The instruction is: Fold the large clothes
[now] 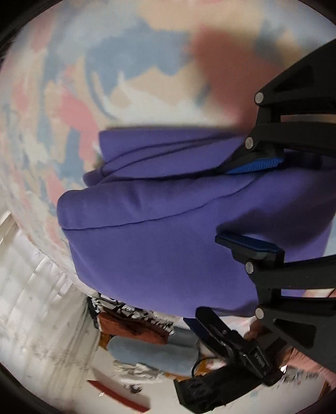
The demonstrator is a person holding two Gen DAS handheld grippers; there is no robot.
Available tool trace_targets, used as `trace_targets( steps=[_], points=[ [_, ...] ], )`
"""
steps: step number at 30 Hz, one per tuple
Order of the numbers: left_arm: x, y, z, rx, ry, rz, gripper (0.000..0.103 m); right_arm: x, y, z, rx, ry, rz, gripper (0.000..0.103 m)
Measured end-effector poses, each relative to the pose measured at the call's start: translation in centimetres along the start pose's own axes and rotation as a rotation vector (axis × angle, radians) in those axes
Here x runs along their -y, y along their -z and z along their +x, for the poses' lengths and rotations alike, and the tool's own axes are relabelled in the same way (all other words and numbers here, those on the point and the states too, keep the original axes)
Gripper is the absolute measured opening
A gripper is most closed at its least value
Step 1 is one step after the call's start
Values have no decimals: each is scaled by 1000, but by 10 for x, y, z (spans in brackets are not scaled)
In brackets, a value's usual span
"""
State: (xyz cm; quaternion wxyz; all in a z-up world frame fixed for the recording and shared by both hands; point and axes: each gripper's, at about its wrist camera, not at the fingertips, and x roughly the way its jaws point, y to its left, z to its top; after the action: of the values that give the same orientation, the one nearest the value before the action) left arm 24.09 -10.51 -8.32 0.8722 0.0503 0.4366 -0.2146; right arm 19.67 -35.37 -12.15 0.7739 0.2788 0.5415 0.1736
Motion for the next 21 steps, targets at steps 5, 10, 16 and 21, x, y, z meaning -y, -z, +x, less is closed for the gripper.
trace_targets(
  steps=[5, 10, 16, 21],
  points=[
    [18, -9, 0, 25, -58, 101, 96, -2, 12, -17, 84, 7, -24, 17],
    [38, -4, 6, 5, -95, 204, 102, -12, 45, -53, 168, 39, -51, 16],
    [57, 13, 26, -44, -85, 282, 103, 13, 68, -29, 159, 119, 14, 16],
    [62, 17, 40, -45, -109, 295, 103, 24, 84, -22, 253, 111, 54, 16]
  ],
)
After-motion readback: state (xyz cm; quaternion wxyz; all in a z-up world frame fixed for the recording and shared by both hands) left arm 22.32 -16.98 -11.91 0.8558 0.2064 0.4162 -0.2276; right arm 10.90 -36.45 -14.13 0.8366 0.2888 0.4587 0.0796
